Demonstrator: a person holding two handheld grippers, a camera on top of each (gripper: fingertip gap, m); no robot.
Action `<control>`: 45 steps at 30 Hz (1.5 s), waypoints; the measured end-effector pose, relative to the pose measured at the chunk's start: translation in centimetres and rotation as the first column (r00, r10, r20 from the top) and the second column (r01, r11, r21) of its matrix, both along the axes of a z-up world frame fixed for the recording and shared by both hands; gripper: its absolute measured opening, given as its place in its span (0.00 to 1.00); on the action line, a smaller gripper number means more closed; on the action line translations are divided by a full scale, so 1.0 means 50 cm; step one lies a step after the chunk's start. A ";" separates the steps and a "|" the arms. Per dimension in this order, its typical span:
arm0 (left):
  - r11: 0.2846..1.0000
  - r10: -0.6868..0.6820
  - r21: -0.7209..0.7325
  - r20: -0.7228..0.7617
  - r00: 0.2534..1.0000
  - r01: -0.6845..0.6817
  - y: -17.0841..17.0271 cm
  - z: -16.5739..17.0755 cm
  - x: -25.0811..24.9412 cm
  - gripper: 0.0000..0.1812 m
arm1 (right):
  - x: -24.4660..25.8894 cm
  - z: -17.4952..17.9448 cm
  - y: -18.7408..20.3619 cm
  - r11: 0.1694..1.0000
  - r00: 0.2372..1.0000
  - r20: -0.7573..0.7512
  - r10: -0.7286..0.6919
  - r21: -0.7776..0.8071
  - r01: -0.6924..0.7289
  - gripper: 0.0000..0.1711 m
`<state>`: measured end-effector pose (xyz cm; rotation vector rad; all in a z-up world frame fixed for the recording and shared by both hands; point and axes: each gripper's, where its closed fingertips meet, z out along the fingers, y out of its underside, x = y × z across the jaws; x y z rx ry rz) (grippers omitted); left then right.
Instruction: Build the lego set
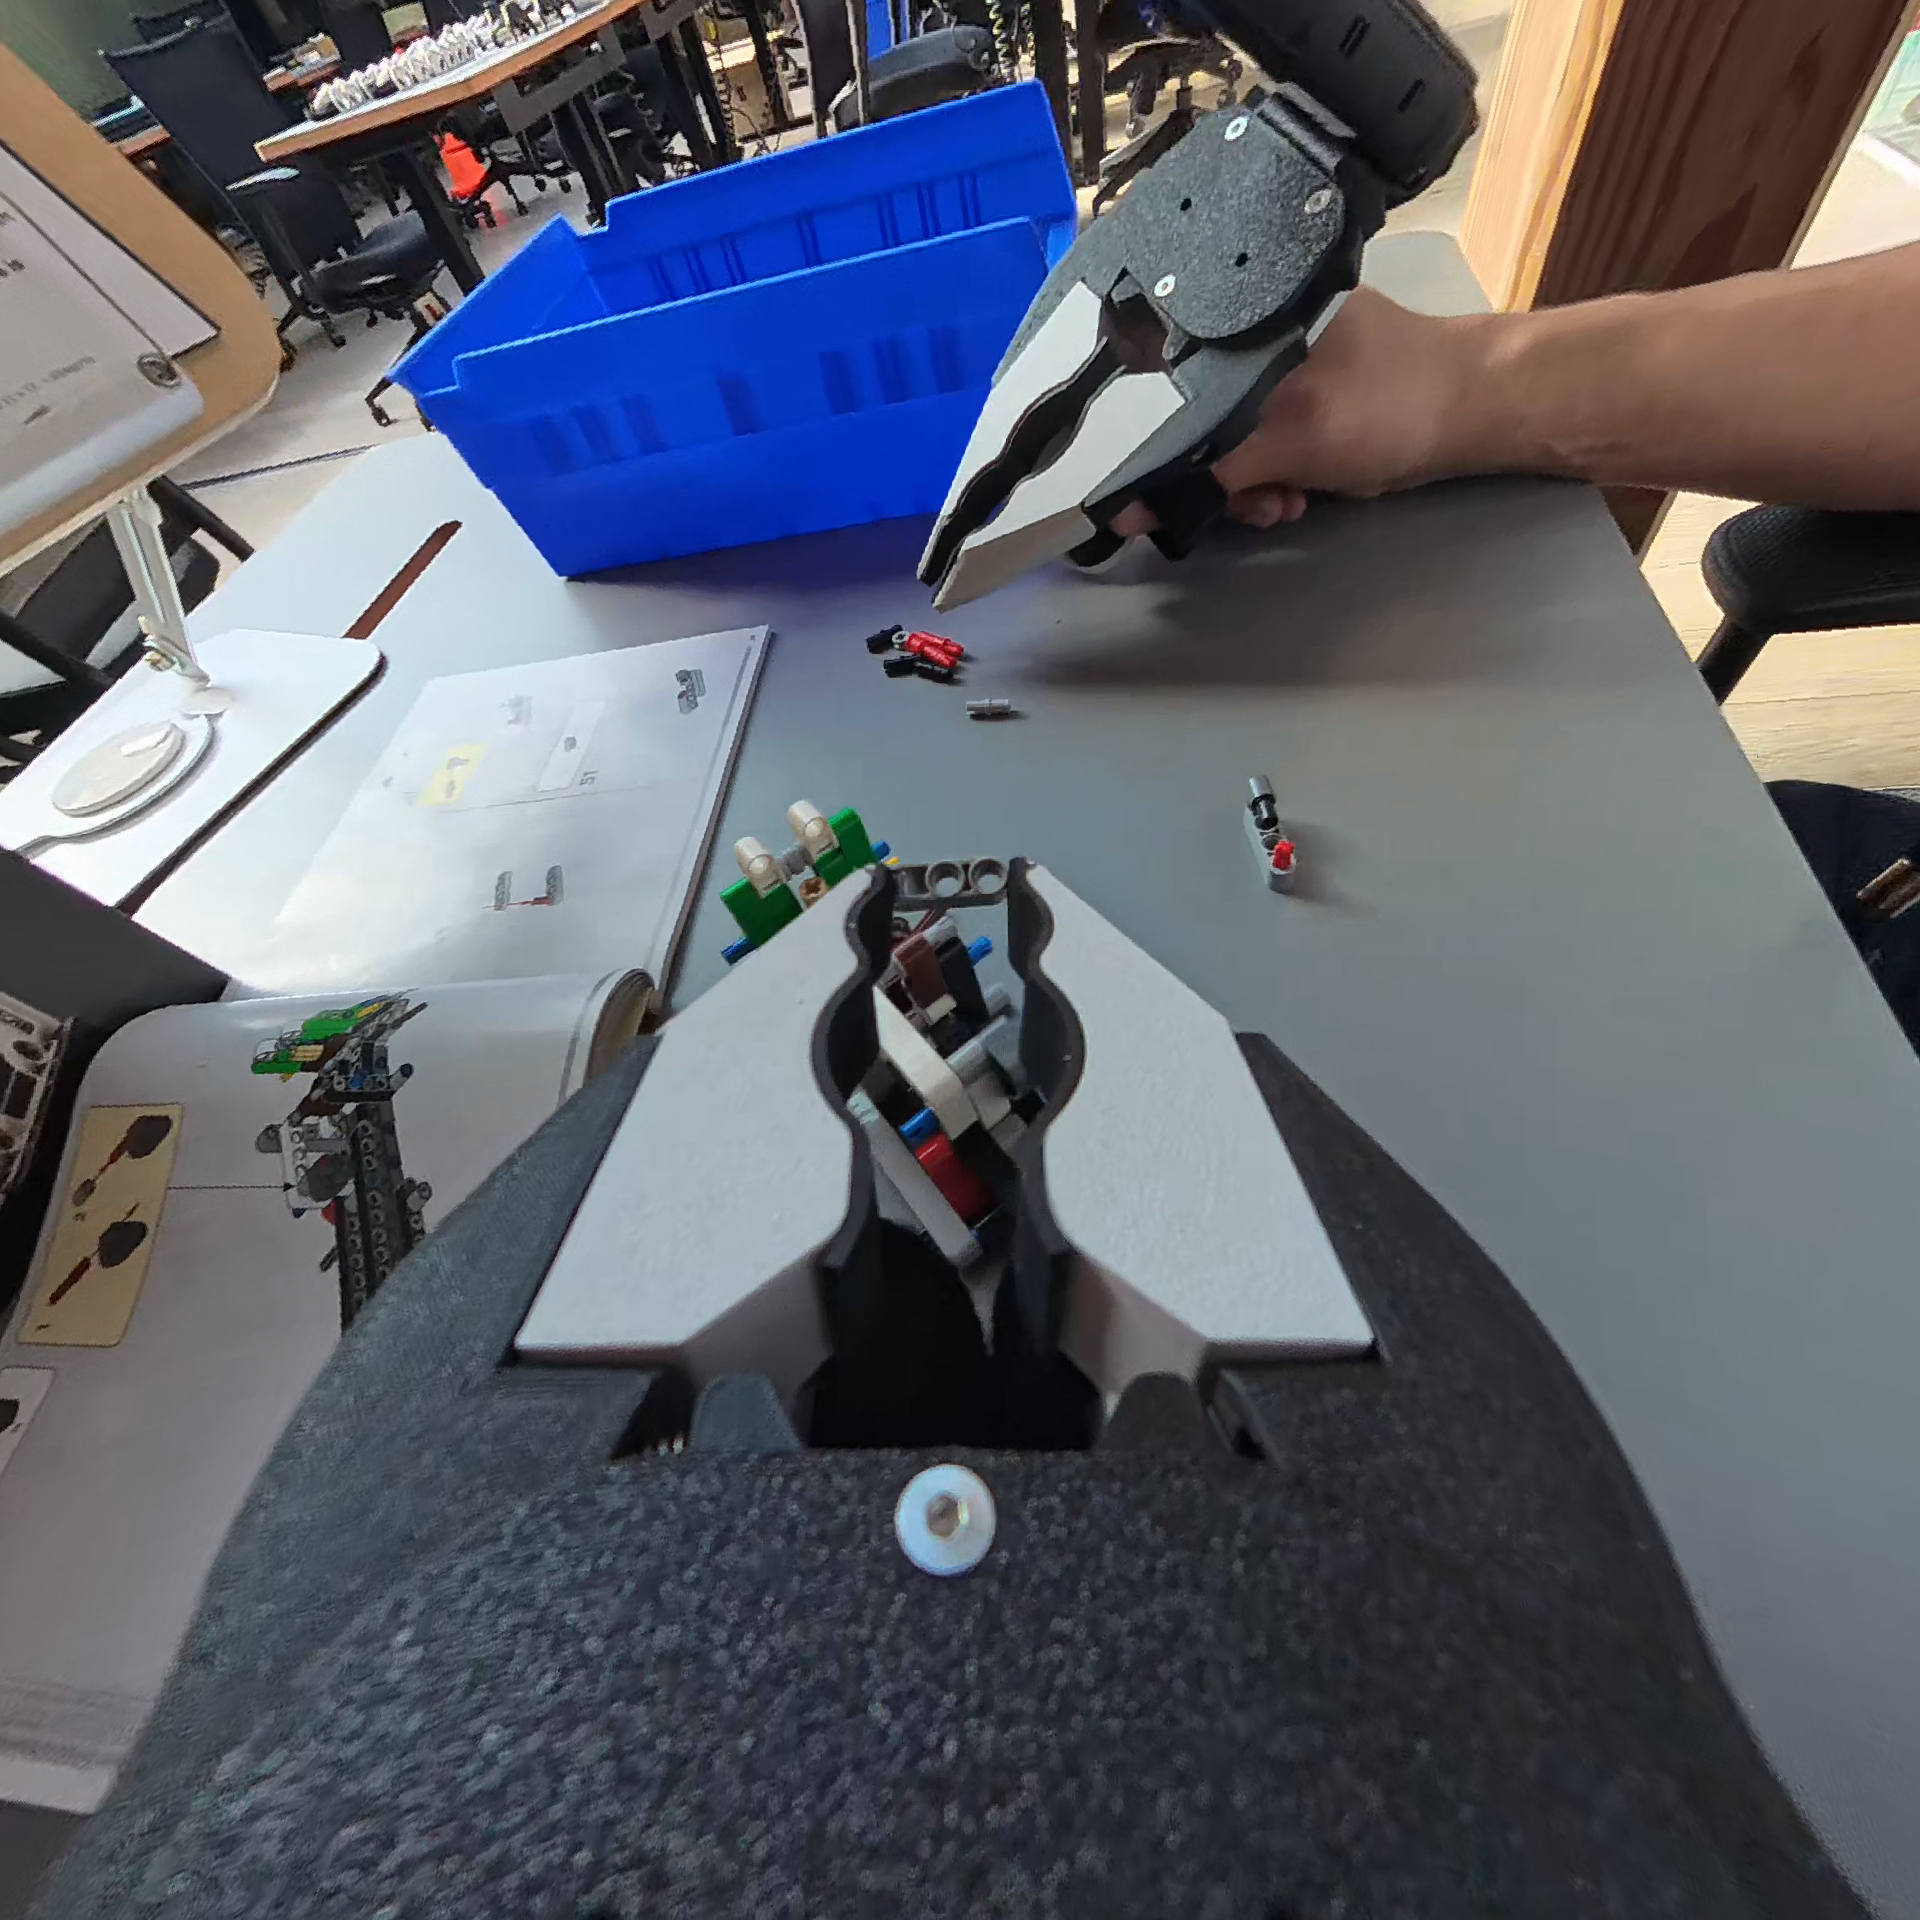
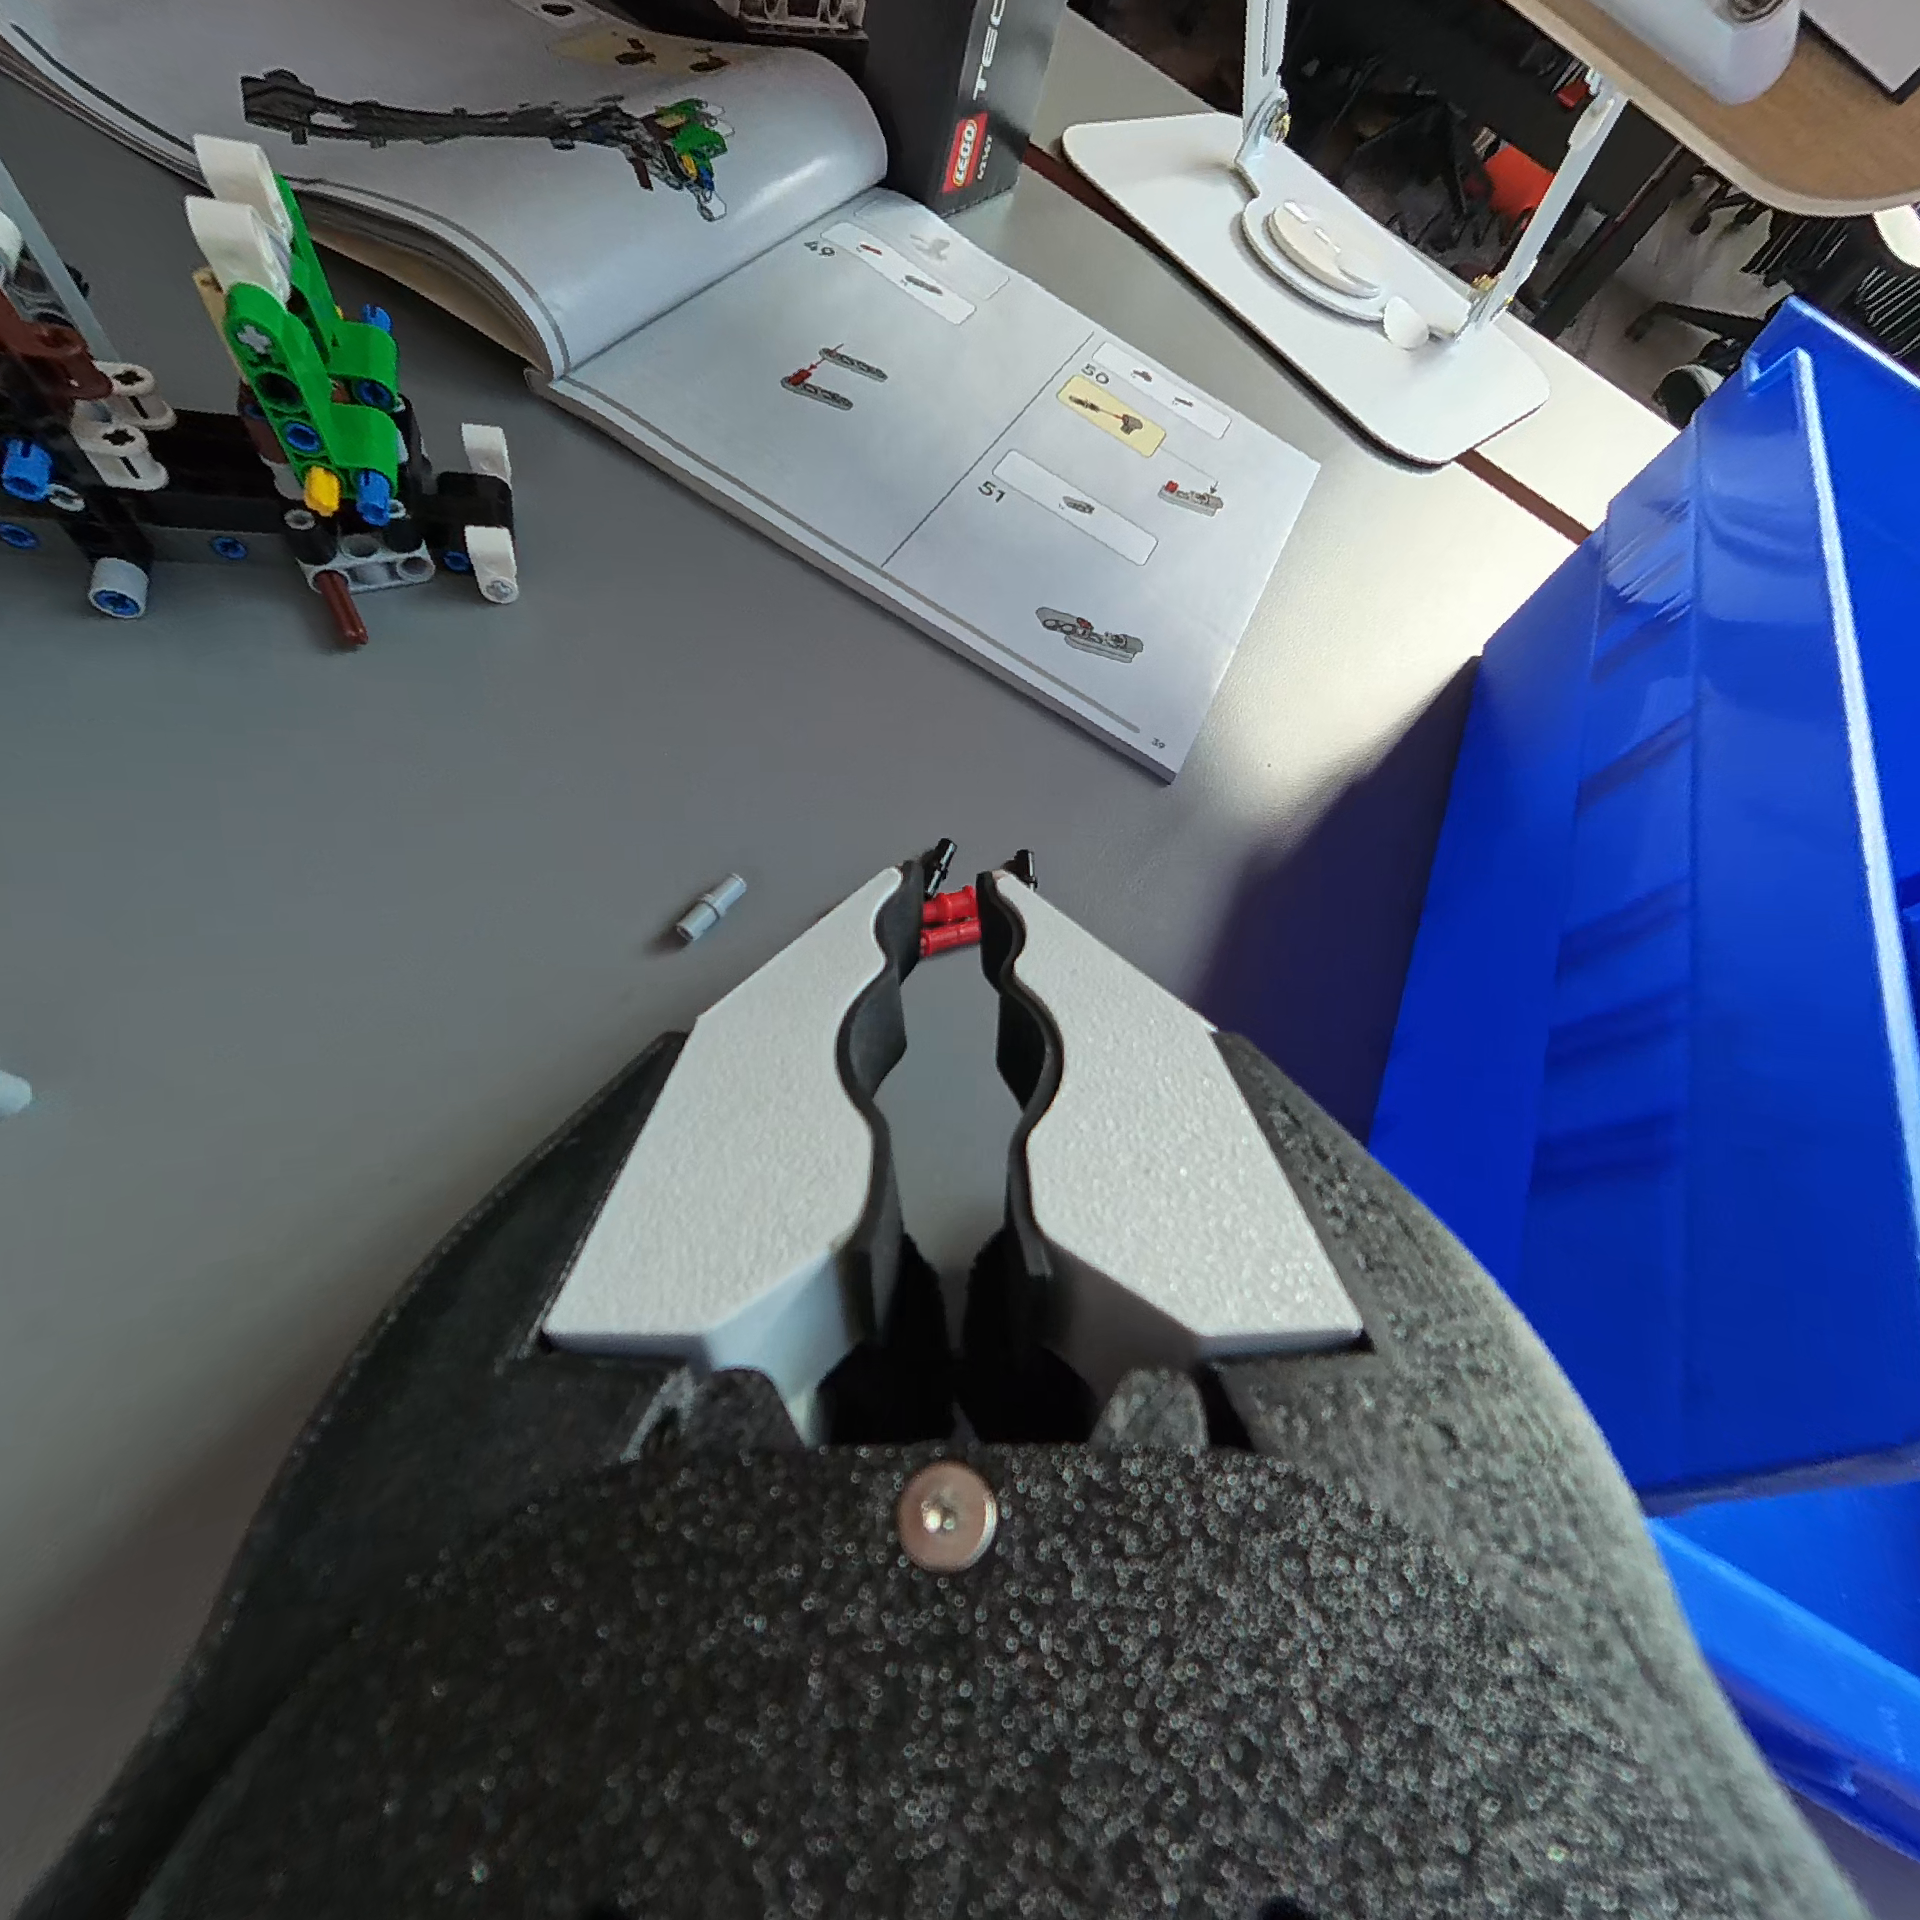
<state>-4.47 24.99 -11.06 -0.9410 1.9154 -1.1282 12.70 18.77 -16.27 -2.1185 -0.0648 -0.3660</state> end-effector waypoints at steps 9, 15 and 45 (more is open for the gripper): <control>0.979 -0.162 0.130 0.043 0.986 0.155 -0.095 0.003 -0.044 0.11 | -0.228 0.088 0.010 0.900 0.772 -0.463 0.435 0.246 -0.359 0.10; 0.906 -0.232 0.374 0.052 0.971 0.197 -0.146 -0.020 -0.072 0.11 | -0.375 0.097 -0.008 0.833 0.339 -0.833 0.437 0.232 -0.503 0.18; 0.986 -0.073 -0.143 0.094 0.993 0.086 -0.146 0.067 -0.056 0.09 | -0.405 0.214 0.015 0.714 0.430 -0.587 0.686 0.656 -0.242 0.04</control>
